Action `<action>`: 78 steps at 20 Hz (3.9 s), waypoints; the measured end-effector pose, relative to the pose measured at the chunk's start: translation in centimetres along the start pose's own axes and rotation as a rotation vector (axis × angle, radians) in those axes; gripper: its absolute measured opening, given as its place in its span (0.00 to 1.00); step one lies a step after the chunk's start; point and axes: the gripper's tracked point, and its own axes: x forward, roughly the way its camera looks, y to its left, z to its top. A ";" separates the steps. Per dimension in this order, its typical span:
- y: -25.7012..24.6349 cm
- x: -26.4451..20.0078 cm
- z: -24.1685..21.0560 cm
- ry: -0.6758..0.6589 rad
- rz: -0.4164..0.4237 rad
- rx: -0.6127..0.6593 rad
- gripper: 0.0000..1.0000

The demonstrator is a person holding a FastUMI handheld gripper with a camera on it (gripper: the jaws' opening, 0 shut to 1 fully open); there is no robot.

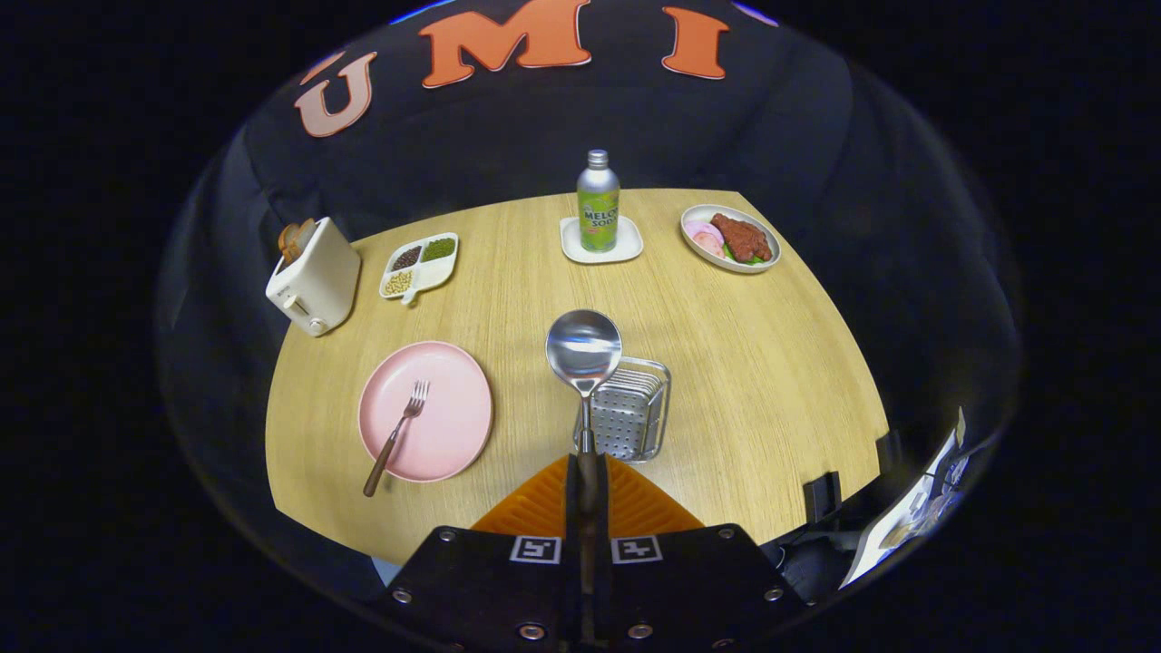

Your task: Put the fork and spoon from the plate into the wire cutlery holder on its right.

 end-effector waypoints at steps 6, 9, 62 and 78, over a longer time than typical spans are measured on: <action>-1.7 0.2 -0.8 0.139 0.010 -0.014 0.06; -1.9 1.0 -1.4 0.193 0.020 -0.049 0.06; 20.6 -3.4 13.8 -0.765 0.187 -0.203 0.93; 24.1 10.5 -0.3 -0.154 0.188 -0.201 0.93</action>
